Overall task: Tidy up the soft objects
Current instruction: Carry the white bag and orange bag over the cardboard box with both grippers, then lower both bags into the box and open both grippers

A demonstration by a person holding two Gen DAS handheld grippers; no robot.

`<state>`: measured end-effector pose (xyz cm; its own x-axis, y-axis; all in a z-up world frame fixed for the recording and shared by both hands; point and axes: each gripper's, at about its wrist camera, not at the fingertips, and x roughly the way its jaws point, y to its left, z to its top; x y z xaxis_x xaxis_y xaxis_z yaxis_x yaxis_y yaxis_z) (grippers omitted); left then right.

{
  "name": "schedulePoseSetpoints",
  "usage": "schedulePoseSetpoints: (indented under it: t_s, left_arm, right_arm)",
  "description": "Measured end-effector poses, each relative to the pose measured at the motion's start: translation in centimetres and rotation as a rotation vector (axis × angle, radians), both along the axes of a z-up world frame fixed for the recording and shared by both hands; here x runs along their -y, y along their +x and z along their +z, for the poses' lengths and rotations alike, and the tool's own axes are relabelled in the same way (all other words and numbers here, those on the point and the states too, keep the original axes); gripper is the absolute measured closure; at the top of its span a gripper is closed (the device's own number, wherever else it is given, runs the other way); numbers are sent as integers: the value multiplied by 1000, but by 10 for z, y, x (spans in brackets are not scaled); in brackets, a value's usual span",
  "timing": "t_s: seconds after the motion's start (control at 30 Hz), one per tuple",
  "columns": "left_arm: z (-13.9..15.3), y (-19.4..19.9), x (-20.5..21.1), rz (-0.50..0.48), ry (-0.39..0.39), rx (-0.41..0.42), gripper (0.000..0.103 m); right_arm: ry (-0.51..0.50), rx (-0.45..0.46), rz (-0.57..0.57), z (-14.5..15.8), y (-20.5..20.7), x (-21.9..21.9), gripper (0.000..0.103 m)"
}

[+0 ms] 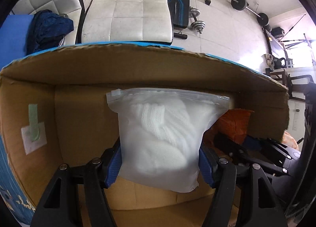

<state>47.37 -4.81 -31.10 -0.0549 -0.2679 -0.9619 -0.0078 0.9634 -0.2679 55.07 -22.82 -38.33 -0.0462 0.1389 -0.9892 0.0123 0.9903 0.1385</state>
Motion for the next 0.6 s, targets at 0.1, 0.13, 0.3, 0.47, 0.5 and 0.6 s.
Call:
schedulePoseSetpoints:
  t_s: [0.1, 0.13, 0.3, 0.47, 0.5, 0.6]
  left_arm:
    - [-7, 5, 3, -4, 10, -4, 36]
    - [-9, 7, 5, -7, 7, -9, 35]
    - [-14, 12, 2, 15, -22, -40, 35]
    - [-2, 10, -3, 21, -14, -56, 33]
    - [-1, 11, -5, 20, -11, -53, 32]
    - [14, 7, -10, 7, 11, -24, 27]
  right_arm:
    - [-3, -19, 21, -9, 3, -1, 63]
    - [-4, -17, 30, -10, 4, -3, 63]
    - [15, -27, 21, -11, 7, 0, 51]
    - [20, -29, 19, -3, 6, 0, 42]
    - [17, -25, 18, 0, 5, 0, 41]
    - [0, -8, 23, 19, -3, -13, 33]
